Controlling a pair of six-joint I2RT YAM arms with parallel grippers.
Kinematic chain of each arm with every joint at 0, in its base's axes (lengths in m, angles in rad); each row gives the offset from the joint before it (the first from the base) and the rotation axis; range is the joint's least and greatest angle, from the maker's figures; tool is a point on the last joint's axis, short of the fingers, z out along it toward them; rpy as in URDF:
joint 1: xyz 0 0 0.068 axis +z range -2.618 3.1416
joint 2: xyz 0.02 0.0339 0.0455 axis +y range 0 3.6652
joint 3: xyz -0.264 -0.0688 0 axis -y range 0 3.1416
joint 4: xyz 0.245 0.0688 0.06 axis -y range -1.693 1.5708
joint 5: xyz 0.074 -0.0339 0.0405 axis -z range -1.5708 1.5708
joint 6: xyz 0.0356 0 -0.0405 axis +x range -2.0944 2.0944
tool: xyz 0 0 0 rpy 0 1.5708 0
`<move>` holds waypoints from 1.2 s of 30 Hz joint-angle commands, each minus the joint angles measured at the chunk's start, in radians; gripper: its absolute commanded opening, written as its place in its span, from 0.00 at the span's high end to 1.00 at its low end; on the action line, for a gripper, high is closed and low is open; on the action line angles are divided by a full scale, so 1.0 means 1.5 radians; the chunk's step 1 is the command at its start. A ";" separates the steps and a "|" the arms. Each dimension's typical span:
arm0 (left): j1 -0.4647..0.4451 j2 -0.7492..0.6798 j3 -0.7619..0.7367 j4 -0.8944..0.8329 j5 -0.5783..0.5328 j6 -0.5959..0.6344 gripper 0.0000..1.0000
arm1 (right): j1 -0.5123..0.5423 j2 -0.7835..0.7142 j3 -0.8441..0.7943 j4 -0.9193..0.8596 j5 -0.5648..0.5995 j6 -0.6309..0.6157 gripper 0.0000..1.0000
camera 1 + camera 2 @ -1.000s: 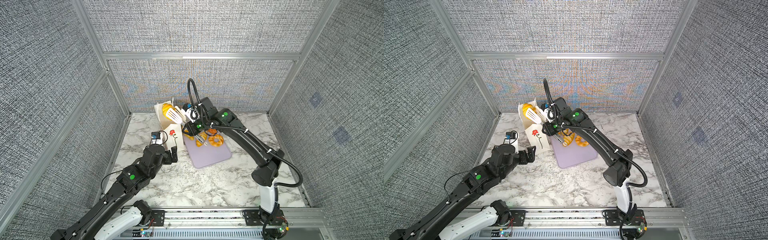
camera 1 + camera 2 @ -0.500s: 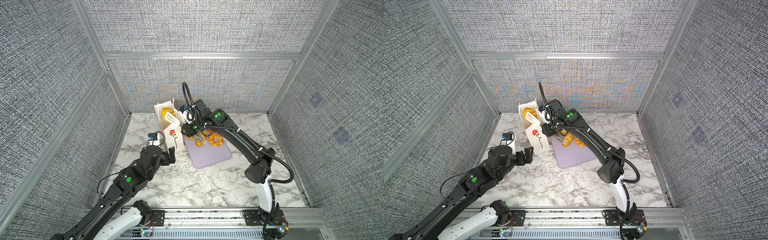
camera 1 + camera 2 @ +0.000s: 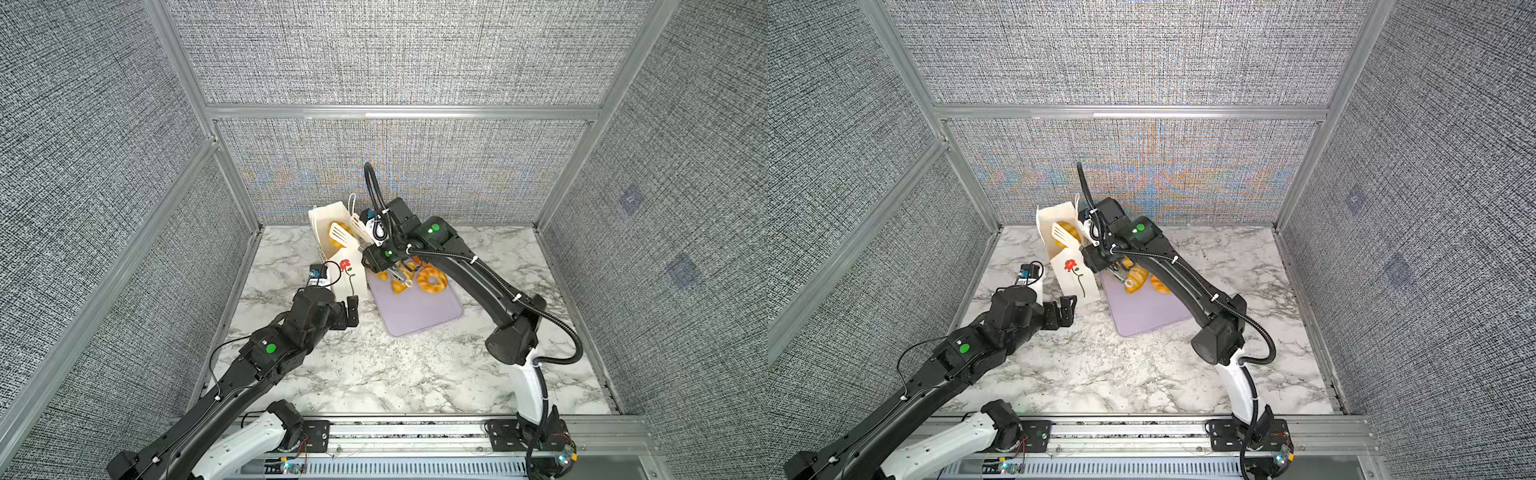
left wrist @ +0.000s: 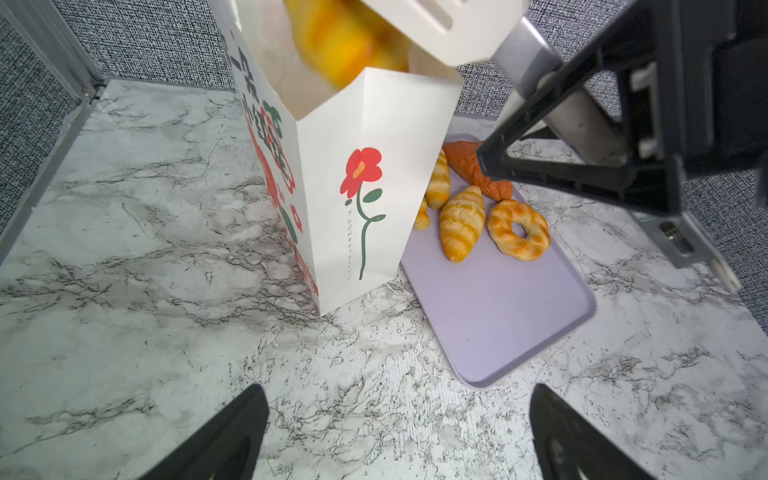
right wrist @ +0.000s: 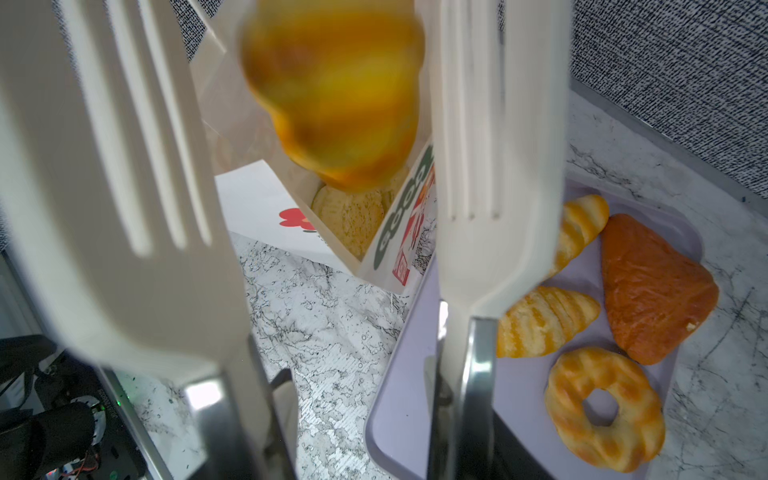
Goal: Place the fake bread into the paper bag
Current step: 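Open the tongs above the bag opening to drop the croissant, then move the empty tongs back over the lilac tray with the right gripper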
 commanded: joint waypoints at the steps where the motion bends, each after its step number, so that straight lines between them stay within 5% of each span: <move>1: 0.001 -0.004 0.004 0.013 0.009 0.005 0.00 | 0.001 -0.004 0.007 -0.007 -0.001 -0.008 0.36; 9: 0.000 -0.020 -0.021 0.033 0.014 -0.050 0.01 | 0.003 -0.047 -0.027 -0.006 0.003 -0.020 0.35; 36: -0.074 0.048 -0.057 0.108 0.025 -0.107 0.01 | -0.050 -0.382 -0.546 0.068 0.127 -0.028 0.36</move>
